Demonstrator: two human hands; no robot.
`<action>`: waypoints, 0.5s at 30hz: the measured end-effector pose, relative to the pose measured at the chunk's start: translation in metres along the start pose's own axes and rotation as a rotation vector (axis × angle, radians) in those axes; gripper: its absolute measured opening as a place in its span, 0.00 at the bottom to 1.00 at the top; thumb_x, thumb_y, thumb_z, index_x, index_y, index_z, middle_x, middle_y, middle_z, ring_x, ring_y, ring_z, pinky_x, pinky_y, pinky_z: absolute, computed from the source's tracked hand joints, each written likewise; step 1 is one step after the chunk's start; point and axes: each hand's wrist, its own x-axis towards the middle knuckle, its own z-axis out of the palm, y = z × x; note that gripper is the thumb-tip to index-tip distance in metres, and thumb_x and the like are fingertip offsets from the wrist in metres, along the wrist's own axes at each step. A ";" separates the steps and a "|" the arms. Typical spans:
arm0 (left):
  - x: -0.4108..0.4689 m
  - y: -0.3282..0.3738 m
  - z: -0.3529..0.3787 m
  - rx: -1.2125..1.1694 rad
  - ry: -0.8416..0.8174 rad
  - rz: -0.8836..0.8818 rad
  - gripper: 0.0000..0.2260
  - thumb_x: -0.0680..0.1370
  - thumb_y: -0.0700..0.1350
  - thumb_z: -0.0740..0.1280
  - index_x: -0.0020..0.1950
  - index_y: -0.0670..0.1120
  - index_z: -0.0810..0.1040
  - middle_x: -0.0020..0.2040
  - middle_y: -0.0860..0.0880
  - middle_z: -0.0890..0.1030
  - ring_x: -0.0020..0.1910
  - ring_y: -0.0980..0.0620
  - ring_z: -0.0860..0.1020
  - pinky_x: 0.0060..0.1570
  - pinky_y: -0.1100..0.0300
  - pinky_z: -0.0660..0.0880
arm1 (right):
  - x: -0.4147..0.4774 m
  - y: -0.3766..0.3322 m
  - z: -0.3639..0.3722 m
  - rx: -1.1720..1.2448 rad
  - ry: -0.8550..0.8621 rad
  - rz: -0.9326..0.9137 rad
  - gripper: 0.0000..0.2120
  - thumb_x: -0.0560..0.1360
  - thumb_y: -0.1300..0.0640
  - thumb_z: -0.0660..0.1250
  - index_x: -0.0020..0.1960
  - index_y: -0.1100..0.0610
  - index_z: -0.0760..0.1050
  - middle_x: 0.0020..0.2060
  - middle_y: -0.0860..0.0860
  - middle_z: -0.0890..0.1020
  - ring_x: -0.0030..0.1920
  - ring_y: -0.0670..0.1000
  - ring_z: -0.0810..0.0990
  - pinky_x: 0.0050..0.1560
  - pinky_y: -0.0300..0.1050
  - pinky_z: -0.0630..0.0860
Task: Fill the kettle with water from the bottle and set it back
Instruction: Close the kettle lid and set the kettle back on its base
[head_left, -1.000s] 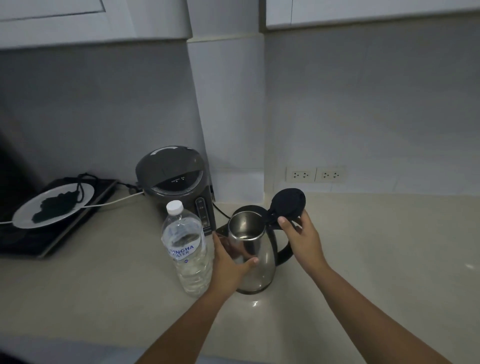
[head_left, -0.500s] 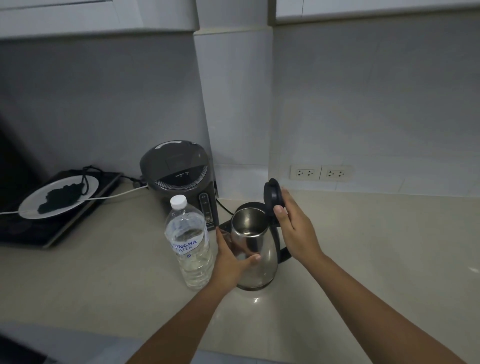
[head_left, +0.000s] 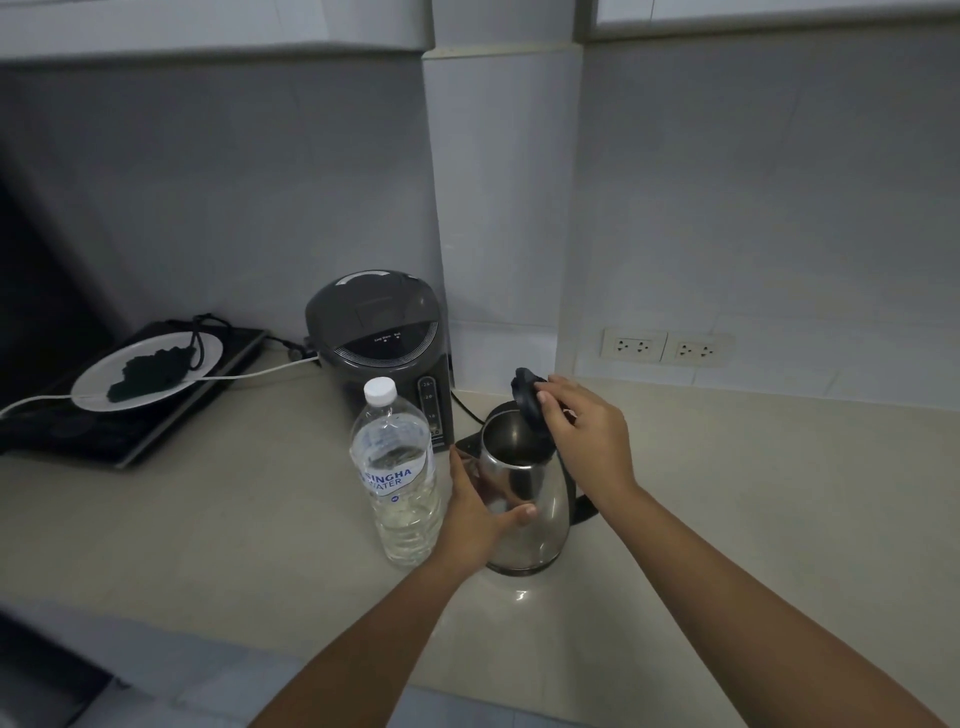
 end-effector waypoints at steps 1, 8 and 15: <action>0.000 0.000 0.000 -0.002 0.000 0.007 0.61 0.58 0.58 0.81 0.78 0.54 0.42 0.74 0.51 0.64 0.74 0.51 0.63 0.73 0.46 0.62 | 0.000 -0.001 0.001 -0.008 -0.003 0.000 0.12 0.78 0.53 0.67 0.60 0.51 0.81 0.60 0.48 0.81 0.62 0.46 0.78 0.63 0.48 0.76; 0.000 -0.001 0.001 0.000 0.009 0.013 0.58 0.60 0.56 0.81 0.77 0.55 0.43 0.74 0.52 0.65 0.73 0.51 0.65 0.73 0.47 0.63 | 0.000 -0.013 0.009 -0.215 -0.075 0.018 0.18 0.75 0.49 0.67 0.63 0.50 0.79 0.57 0.46 0.83 0.57 0.50 0.80 0.57 0.47 0.77; 0.001 -0.003 0.002 -0.015 0.019 0.016 0.59 0.61 0.56 0.81 0.78 0.54 0.42 0.75 0.52 0.63 0.74 0.52 0.63 0.73 0.50 0.63 | -0.004 -0.013 0.021 -0.497 -0.054 -0.186 0.13 0.76 0.54 0.65 0.55 0.57 0.83 0.52 0.53 0.85 0.46 0.55 0.84 0.42 0.49 0.80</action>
